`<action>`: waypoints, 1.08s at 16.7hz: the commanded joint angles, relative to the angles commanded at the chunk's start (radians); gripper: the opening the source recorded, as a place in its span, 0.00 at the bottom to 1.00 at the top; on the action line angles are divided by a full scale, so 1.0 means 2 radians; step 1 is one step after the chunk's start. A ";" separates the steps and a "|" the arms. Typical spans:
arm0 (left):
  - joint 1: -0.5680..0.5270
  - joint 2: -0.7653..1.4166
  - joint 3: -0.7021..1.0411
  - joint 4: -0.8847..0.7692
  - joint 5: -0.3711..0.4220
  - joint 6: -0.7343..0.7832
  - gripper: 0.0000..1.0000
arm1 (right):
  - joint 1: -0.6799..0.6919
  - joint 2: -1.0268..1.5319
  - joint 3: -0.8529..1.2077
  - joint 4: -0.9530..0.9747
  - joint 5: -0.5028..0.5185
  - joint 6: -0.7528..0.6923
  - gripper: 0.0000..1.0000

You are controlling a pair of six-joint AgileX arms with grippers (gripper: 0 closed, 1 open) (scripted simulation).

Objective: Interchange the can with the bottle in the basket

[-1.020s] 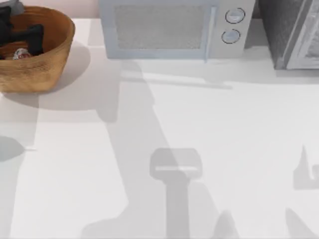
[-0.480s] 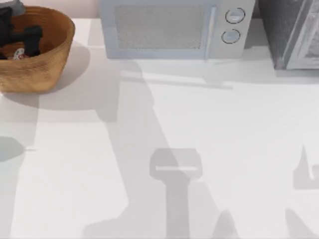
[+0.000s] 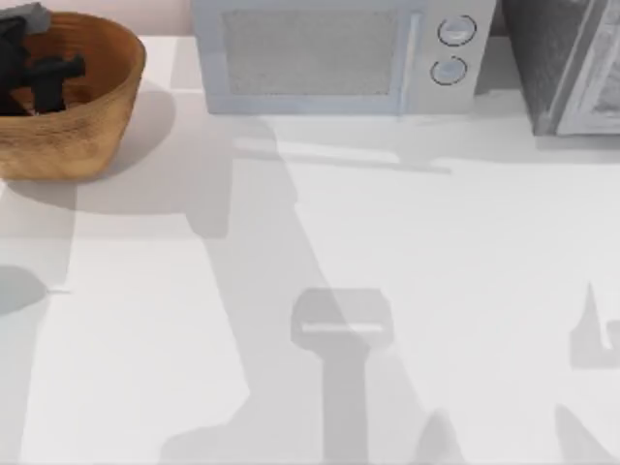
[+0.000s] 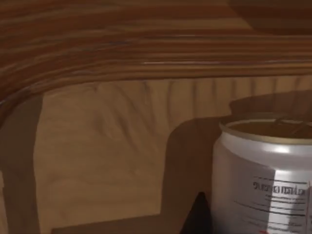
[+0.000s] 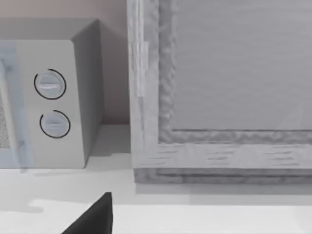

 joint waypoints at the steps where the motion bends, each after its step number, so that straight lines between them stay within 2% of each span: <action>1: 0.000 0.000 0.000 0.000 0.000 0.000 0.00 | 0.000 0.000 0.000 0.000 0.000 0.000 1.00; 8: 0.000 0.000 0.000 0.000 0.000 0.000 0.00 | 0.000 0.000 0.000 0.000 0.000 0.000 1.00; 12: -0.001 -0.048 -0.033 0.006 -0.002 -0.005 0.00 | 0.000 0.000 0.000 0.000 0.000 0.000 1.00; 15: 0.004 -0.109 -0.094 0.041 -0.016 -0.014 0.00 | 0.000 0.000 0.000 0.000 0.000 0.000 1.00; 18: 0.006 -0.216 -0.198 0.102 -0.035 -0.022 0.00 | 0.000 0.000 0.000 0.000 0.000 0.000 1.00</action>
